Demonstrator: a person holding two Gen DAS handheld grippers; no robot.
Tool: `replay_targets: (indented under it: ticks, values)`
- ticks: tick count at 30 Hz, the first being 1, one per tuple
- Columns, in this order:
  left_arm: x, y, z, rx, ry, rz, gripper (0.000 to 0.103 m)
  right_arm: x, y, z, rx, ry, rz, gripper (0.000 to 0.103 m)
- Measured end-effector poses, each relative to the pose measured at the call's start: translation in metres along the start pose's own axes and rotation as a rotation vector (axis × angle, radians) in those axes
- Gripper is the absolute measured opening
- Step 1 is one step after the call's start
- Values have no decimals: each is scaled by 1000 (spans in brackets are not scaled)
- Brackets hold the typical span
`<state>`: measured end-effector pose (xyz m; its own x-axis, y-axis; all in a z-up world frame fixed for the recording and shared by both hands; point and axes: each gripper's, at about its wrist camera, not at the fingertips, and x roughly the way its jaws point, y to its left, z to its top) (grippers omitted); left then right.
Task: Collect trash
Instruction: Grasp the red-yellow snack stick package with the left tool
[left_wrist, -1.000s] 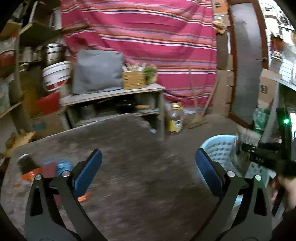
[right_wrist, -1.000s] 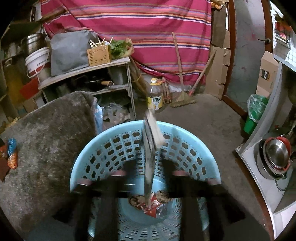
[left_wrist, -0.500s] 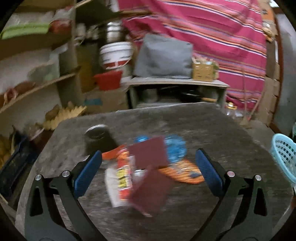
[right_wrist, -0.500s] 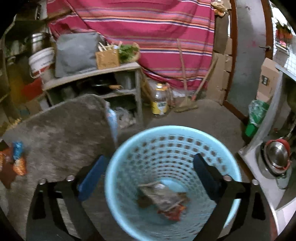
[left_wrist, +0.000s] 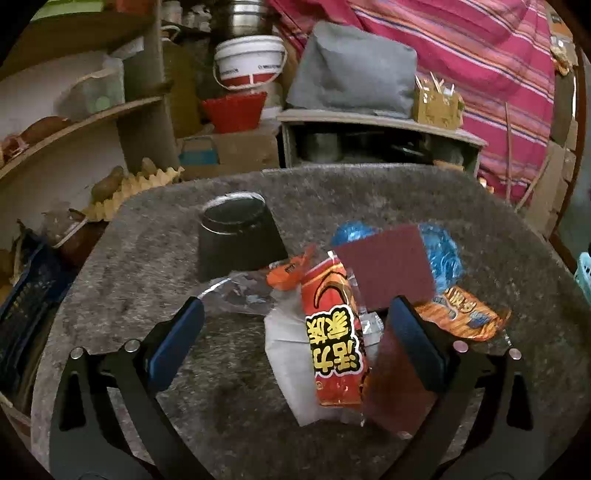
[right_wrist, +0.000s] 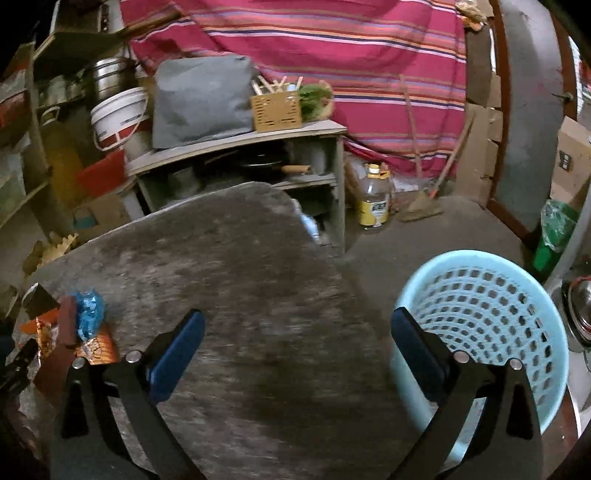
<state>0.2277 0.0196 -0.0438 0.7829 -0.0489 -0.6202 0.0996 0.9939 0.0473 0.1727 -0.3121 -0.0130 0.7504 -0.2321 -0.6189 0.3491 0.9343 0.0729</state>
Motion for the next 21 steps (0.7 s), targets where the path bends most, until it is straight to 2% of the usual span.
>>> replay_targets:
  ticks: [4, 5, 6, 7, 8, 9, 10, 11, 14, 21]
  values:
    - [14, 0, -1, -7, 49, -36, 77, 4, 20, -3, -35, 8, 9, 99]
    - [17, 1, 0, -11, 59, -43, 69, 8, 26, -4, -56, 38, 5, 99]
    - [19, 1, -1, -13, 66, -48, 65, 11, 30, -3, -73, 59, 5, 99]
    - [21, 2, -1, -19, 73, -63, 55, 14, 37, -5, -108, 90, 2, 99]
    - [21, 2, -2, -22, 77, -74, 43, 16, 42, -6, -123, 97, -5, 99]
    - [21, 1, -3, -20, 78, -75, 37, 15, 44, -7, -127, 95, -4, 99]
    - [20, -1, -3, -11, 73, -71, 24, 14, 47, -9, -127, 93, 8, 99]
    - [18, -2, -4, -5, 67, -59, 19, 13, 50, -10, -130, 96, 27, 99]
    - [10, 0, -4, -6, 46, -44, 12, 10, 61, -14, -157, 86, 62, 99]
    - [-23, 13, -2, -3, -39, 20, 11, 5, 97, -26, -259, 77, 100, 99]
